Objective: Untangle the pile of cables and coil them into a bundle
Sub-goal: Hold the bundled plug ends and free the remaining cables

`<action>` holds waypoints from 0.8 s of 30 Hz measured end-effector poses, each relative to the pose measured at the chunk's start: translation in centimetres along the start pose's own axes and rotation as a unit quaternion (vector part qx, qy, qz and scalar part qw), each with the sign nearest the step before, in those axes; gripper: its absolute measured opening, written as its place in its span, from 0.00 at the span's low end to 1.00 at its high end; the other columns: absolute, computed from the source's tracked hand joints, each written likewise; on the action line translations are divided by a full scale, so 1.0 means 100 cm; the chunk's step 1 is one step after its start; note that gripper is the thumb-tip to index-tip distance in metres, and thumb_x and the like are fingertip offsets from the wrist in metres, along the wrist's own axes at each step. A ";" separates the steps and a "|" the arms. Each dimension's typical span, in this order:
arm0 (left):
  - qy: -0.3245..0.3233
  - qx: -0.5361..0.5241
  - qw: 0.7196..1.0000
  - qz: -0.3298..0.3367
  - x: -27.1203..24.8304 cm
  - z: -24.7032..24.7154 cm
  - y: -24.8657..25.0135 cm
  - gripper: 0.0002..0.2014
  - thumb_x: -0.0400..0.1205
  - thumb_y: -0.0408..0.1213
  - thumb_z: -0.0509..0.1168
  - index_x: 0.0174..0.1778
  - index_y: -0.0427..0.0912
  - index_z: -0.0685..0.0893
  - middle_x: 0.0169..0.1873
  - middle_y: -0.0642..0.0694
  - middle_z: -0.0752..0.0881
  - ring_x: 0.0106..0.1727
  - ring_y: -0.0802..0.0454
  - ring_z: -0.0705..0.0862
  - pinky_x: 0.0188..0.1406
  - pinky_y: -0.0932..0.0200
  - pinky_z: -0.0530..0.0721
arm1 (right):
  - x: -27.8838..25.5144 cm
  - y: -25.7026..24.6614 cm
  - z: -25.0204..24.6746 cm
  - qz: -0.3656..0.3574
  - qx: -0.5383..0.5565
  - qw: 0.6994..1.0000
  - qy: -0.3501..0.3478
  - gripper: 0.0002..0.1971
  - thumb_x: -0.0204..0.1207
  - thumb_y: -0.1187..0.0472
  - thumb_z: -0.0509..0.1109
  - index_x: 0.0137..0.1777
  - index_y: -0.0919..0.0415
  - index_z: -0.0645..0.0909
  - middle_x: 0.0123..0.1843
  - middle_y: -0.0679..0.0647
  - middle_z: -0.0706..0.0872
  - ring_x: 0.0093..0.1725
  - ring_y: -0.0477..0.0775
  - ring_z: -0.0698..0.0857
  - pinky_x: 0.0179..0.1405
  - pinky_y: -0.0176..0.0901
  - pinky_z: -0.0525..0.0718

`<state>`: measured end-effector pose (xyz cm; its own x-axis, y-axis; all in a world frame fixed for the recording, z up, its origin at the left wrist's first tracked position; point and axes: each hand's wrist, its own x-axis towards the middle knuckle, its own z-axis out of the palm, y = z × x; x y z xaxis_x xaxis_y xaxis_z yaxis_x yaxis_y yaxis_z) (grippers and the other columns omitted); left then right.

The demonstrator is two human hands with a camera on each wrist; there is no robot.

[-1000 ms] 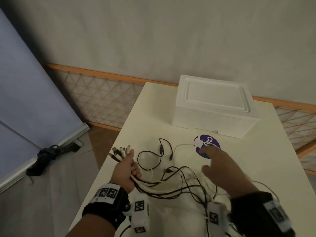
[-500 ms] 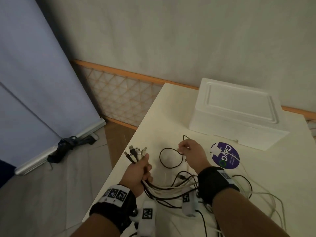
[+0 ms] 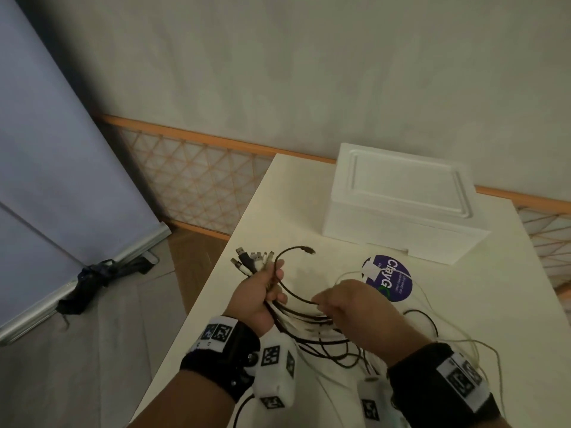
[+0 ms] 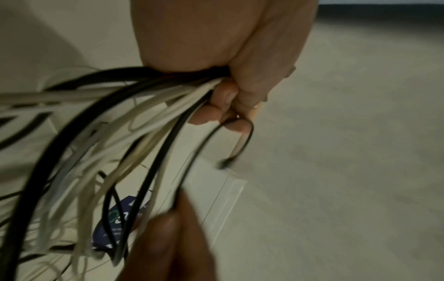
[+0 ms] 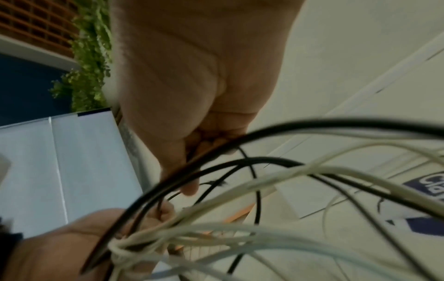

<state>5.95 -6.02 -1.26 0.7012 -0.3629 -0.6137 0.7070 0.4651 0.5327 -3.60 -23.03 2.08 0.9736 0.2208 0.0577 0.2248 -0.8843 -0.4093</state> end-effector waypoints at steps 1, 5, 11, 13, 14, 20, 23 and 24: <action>-0.005 -0.007 1.000 0.005 0.000 -0.001 0.003 0.14 0.88 0.43 0.56 0.48 0.39 0.84 0.25 0.52 0.79 0.13 0.59 0.62 0.14 0.68 0.71 | -0.009 0.004 -0.001 -0.001 0.012 1.000 0.024 0.14 0.78 0.55 0.61 0.53 0.51 0.88 0.43 0.47 0.90 0.44 0.49 0.86 0.47 0.37 0.80; -0.032 -0.016 0.999 0.021 -0.002 -0.001 0.002 0.16 0.87 0.47 0.55 0.47 0.40 0.83 0.23 0.52 0.75 0.14 0.59 0.62 0.15 0.68 0.70 | -0.028 0.017 0.000 0.034 0.034 0.997 0.068 0.09 0.74 0.58 0.67 0.48 0.49 0.89 0.35 0.46 0.85 0.36 0.45 0.84 0.36 0.42 0.85; -0.003 0.057 0.993 0.100 -0.010 0.005 -0.004 0.12 0.75 0.49 0.68 0.37 0.44 0.78 0.21 0.53 0.73 0.15 0.60 0.65 0.15 0.66 0.72 | -0.032 0.005 0.003 0.027 0.012 0.995 0.098 0.11 0.72 0.59 0.69 0.51 0.50 0.89 0.34 0.43 0.84 0.34 0.44 0.85 0.34 0.24 0.75; 0.045 0.103 0.989 0.096 -0.011 0.004 -0.001 0.11 0.78 0.43 0.71 0.34 0.46 0.77 0.19 0.53 0.71 0.16 0.58 0.64 0.17 0.63 0.70 | -0.037 0.003 -0.006 0.060 0.011 0.994 0.087 0.10 0.78 0.53 0.67 0.55 0.47 0.88 0.37 0.43 0.85 0.39 0.43 0.85 0.37 0.23 0.72; 0.067 0.118 0.987 0.090 -0.011 0.003 -0.001 0.14 0.78 0.45 0.71 0.31 0.46 0.75 0.18 0.53 0.68 0.16 0.57 0.62 0.18 0.61 0.69 | -0.040 0.002 -0.011 0.081 0.013 0.995 0.062 0.12 0.81 0.48 0.64 0.57 0.45 0.86 0.40 0.43 0.86 0.42 0.42 0.84 0.39 0.25 0.74; 0.141 0.097 0.983 0.064 -0.009 0.001 0.011 0.19 0.80 0.53 0.68 0.31 0.47 0.71 0.16 0.52 0.65 0.13 0.55 0.60 0.21 0.58 0.66 | -0.049 0.008 -0.034 0.157 -0.117 0.981 0.005 0.29 0.76 0.31 0.44 0.48 0.44 0.84 0.41 0.40 0.86 0.44 0.38 0.82 0.40 0.33 0.76; 0.184 0.070 0.978 0.062 -0.002 -0.017 0.025 0.21 0.80 0.53 0.68 0.29 0.48 0.68 0.16 0.52 0.64 0.12 0.55 0.59 0.20 0.59 0.64 | -0.062 0.027 -0.035 0.239 -0.148 0.960 -0.007 0.25 0.75 0.29 0.53 0.43 0.44 0.84 0.38 0.41 0.83 0.41 0.40 0.81 0.37 0.35 0.72; 0.194 0.068 0.977 0.063 -0.002 -0.023 0.028 0.21 0.80 0.53 0.68 0.29 0.48 0.68 0.17 0.52 0.63 0.12 0.54 0.59 0.20 0.59 0.64 | -0.066 0.033 -0.033 0.264 -0.161 0.951 -0.021 0.25 0.74 0.28 0.53 0.41 0.45 0.83 0.36 0.42 0.81 0.39 0.41 0.79 0.35 0.35 0.72</action>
<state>7.63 -2.76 -0.99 0.7148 0.0355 -0.6985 0.6414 0.3649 0.6749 -9.11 -28.75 3.36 0.9533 -0.2781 -0.1181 -0.2873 -0.9553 -0.0698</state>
